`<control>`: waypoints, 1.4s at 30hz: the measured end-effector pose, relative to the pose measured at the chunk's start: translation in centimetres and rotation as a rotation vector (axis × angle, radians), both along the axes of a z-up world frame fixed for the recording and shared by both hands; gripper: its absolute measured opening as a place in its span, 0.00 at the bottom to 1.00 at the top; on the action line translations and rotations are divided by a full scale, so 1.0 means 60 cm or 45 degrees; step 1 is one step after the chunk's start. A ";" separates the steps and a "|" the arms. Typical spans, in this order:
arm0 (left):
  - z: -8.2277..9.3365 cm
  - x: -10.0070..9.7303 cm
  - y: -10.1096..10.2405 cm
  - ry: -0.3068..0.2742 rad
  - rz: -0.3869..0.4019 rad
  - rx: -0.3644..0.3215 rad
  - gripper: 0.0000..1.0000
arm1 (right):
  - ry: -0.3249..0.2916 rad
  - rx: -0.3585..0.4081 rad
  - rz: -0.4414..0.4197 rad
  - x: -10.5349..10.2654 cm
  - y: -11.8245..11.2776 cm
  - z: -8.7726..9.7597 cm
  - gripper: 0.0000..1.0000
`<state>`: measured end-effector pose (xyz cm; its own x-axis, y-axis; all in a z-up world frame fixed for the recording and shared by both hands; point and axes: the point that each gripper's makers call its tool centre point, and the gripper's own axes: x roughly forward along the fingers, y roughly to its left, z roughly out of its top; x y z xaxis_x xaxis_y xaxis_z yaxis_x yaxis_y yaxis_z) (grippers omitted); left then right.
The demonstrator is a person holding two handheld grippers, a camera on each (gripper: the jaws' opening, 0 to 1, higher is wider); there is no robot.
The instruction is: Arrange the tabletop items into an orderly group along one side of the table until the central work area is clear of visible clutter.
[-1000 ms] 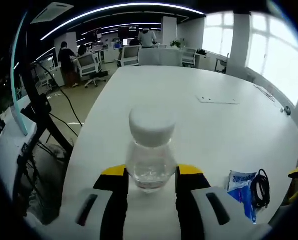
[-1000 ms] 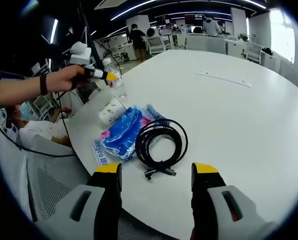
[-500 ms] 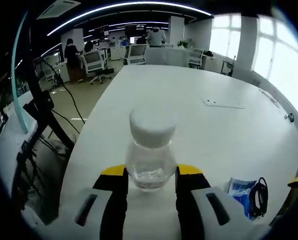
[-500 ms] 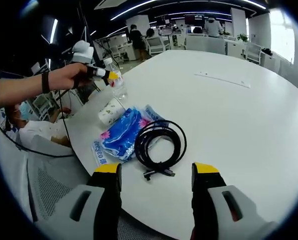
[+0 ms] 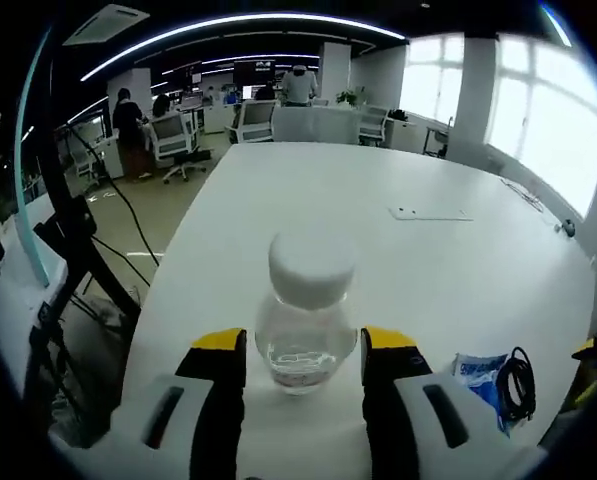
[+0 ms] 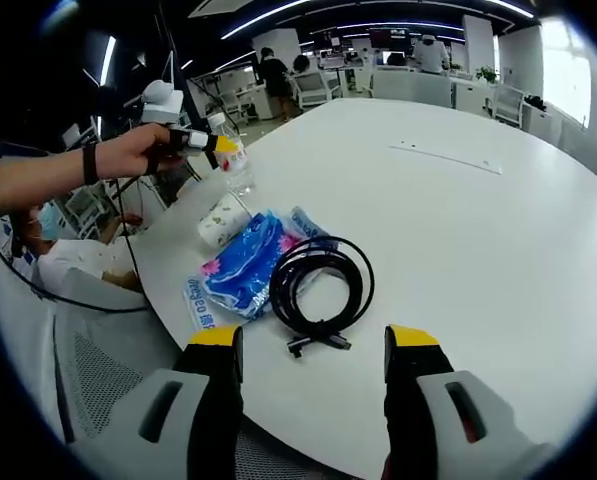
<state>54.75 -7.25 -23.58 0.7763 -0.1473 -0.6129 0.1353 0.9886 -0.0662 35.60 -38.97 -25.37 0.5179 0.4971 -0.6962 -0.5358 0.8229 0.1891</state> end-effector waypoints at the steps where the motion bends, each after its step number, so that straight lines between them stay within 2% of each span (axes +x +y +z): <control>1: 0.000 0.000 -0.002 -0.002 -0.018 0.002 0.47 | 0.000 0.000 -0.002 0.000 0.000 0.000 0.56; 6: 0.002 0.001 -0.010 -0.023 -0.114 0.028 0.46 | 0.002 -0.006 0.003 -0.002 0.000 -0.001 0.56; 12: -0.005 -0.001 0.002 -0.012 -0.148 0.111 0.38 | -0.004 -0.004 -0.008 0.001 0.000 0.002 0.56; 13: -0.005 0.000 -0.001 -0.013 -0.150 0.089 0.37 | -0.005 -0.006 -0.007 0.002 0.000 0.002 0.56; 33: -0.003 0.005 -0.003 0.001 -0.085 0.096 0.37 | -0.038 -0.014 -0.012 0.019 -0.008 0.020 0.57; 42: 0.006 -0.020 -0.006 0.003 -0.068 0.045 0.40 | -0.051 -0.009 -0.036 0.016 -0.018 0.022 0.58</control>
